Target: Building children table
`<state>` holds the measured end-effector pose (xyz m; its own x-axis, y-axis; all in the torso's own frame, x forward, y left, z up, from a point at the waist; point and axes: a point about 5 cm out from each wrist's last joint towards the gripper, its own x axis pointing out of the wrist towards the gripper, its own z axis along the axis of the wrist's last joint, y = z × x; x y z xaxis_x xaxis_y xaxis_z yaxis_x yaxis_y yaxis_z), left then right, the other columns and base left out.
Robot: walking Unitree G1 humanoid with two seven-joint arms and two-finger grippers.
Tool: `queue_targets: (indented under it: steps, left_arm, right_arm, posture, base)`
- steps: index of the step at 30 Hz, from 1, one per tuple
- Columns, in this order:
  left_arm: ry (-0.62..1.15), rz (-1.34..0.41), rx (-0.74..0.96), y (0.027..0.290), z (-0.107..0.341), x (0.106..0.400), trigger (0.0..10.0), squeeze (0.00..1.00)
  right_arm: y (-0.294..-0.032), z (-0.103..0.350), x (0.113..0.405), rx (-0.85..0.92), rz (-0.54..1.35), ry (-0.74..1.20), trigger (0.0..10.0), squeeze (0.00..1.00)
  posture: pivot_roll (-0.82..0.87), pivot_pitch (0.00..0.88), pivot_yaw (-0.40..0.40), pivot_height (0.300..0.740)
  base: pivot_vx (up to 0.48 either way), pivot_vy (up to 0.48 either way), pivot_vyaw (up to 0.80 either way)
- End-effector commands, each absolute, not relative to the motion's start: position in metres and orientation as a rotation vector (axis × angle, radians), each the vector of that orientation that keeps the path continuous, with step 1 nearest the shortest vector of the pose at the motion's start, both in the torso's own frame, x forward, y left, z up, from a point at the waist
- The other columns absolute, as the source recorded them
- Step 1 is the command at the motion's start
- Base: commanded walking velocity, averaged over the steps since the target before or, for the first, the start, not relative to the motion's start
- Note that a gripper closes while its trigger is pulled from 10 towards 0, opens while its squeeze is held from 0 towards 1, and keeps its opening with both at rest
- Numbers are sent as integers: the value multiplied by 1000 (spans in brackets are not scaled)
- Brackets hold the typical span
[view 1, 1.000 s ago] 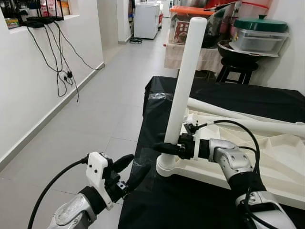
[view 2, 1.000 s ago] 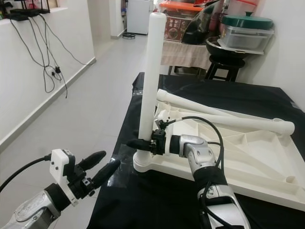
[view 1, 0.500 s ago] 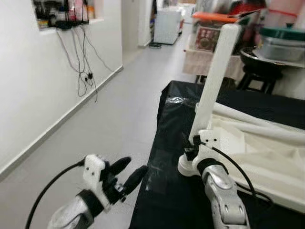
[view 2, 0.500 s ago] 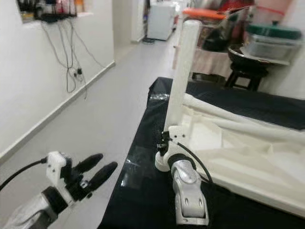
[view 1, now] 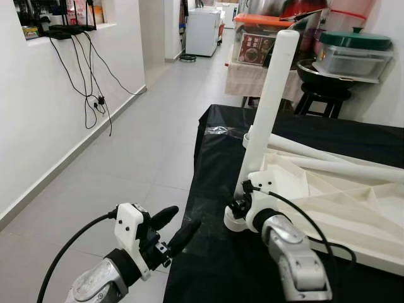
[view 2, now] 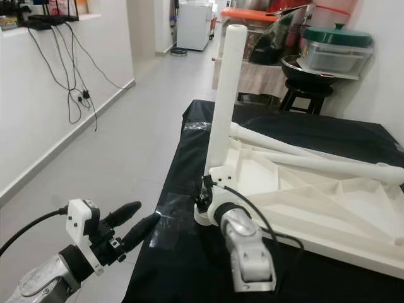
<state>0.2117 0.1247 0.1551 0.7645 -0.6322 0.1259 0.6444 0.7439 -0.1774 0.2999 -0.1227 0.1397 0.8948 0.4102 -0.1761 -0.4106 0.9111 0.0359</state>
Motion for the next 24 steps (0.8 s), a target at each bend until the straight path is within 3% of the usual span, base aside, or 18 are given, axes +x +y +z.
queue_targets:
  steps: [1,2,3,5,7,12,13,14,15,24]
  left_arm:
    - [-51,-696,-216,125,152,213,10000,0]
    - [-52,-696,-216,124,152,214,10000,0]
    - [-52,-695,-216,124,152,214,10000,0]
    - [-52,-695,-216,124,152,214,10000,0]
    - [-52,-695,-216,123,151,215,10000,0]
    - [-51,-695,-215,123,151,215,10000,0]
    - [-52,-693,-215,123,151,215,10000,0]
    - [-52,-692,-214,123,151,215,10000,0]
    - [-52,-692,-214,123,151,215,10000,0]
    - [-55,-692,-216,123,151,215,10000,0]
  right_arm:
    - [-114,147,301,-28,656,148,10000,1000]
    - [-114,149,301,-60,830,135,10000,0]
    - [-116,151,301,-81,946,132,10000,0]
    - [-116,151,301,-81,946,132,10000,0]
    - [-124,149,315,-156,1068,146,10000,0]
    - [-133,148,334,-113,1105,218,10000,0]
    - [-134,150,342,-3,1113,261,8824,0]
    - [-133,152,345,80,1121,286,8824,0]
    - [-132,153,346,143,1132,312,0,0]
    - [-134,149,341,93,1141,300,0,0]
  posture:
    - [101,0,-88,740]
    - [99,0,-88,740]
    - [99,0,-88,740]
    - [99,0,-88,740]
    - [116,0,-93,740]
    - [122,0,-97,740]
    - [119,0,-99,740]
    - [119,0,-99,740]
    - [117,0,-100,740]
    - [103,0,-95,740]
  base:
    - [0,0,0]
    - [0,0,0]
    - [0,0,0]
    - [0,0,0]
    - [0,0,0]
    - [0,0,0]
    - [0,0,0]
    - [0,0,0]
    - [0,0,0]
    - [0,0,0]
